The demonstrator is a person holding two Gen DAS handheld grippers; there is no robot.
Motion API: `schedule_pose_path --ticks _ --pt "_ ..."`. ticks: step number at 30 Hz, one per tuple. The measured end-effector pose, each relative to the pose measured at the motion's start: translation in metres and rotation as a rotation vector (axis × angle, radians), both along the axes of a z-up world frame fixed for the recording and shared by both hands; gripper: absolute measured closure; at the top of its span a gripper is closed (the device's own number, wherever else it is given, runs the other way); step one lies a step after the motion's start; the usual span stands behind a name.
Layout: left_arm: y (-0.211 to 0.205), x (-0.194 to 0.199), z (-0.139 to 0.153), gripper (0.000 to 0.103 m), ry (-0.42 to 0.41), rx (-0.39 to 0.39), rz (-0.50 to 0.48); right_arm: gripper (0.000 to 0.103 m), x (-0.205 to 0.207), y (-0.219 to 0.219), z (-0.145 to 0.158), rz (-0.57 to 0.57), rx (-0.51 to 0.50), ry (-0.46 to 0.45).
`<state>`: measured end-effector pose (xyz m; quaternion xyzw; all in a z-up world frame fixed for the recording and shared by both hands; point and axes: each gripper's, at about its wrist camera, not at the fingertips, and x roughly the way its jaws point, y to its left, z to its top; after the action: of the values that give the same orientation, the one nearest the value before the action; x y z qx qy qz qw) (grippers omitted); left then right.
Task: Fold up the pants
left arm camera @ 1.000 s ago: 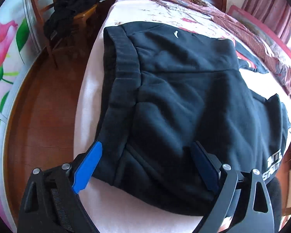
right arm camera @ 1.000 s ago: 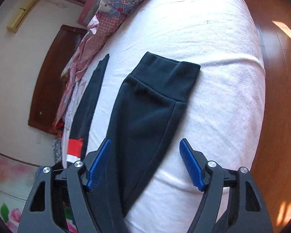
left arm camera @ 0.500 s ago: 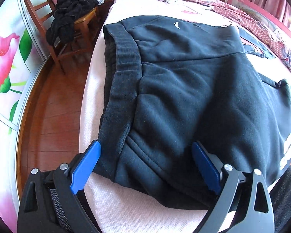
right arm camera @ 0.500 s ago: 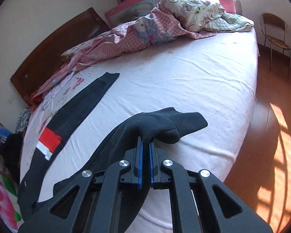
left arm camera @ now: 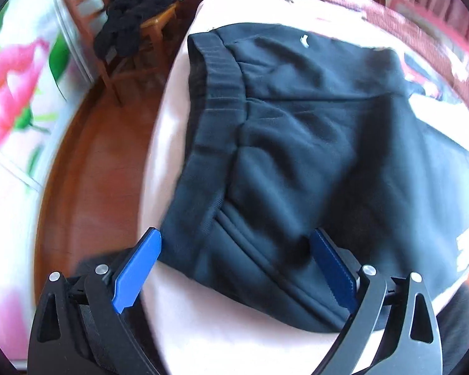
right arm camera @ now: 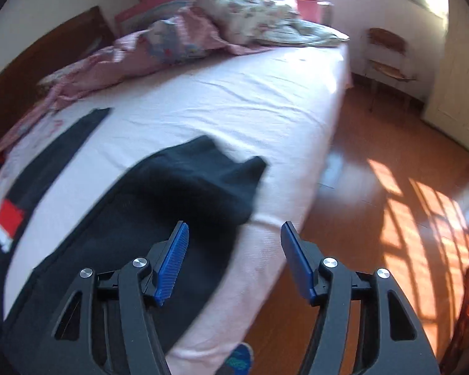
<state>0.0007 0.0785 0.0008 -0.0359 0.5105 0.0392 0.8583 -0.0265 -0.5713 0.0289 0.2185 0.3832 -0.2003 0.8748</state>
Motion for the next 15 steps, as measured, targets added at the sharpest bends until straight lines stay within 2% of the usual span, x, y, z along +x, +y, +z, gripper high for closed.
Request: schedule_pose_path --ticks 3,5,7,9,10,11,12,13,14,15 --pt "-0.023 -0.007 0.012 0.007 -0.090 0.080 -0.090 0.041 0.036 0.125 0.014 0.465 -0.045 -0.019" --pt "-0.039 -0.010 0.021 0.007 -0.156 0.117 -0.157 0.041 0.055 0.200 0.006 0.682 -0.027 0.011" --pt "-0.053 -0.006 0.024 0.007 -0.179 0.127 -0.243 0.042 0.071 0.267 -0.010 0.835 -0.123 0.074" --pt "-0.061 0.004 0.016 0.007 -0.166 0.150 -0.294 0.042 0.087 0.316 -0.033 0.913 -0.230 0.148" --pt "-0.059 0.013 0.005 0.007 -0.114 0.155 -0.290 0.039 0.094 0.328 -0.038 0.904 -0.302 0.146" --pt "-0.052 0.022 -0.006 0.006 -0.058 0.129 -0.271 0.035 0.101 0.331 -0.038 0.879 -0.319 0.130" --pt "-0.043 0.027 -0.013 0.006 -0.035 0.057 -0.262 0.023 0.118 0.327 -0.041 0.842 -0.265 0.156" --pt "-0.037 0.028 -0.016 0.005 -0.040 0.028 -0.258 0.018 0.131 0.319 -0.041 0.804 -0.210 0.158" --pt "-0.038 0.028 -0.017 0.004 -0.042 0.043 -0.266 0.018 0.141 0.319 -0.042 0.786 -0.224 0.164" --pt "-0.038 0.027 -0.017 0.004 -0.041 0.053 -0.271 0.012 0.147 0.325 -0.044 0.779 -0.270 0.168"
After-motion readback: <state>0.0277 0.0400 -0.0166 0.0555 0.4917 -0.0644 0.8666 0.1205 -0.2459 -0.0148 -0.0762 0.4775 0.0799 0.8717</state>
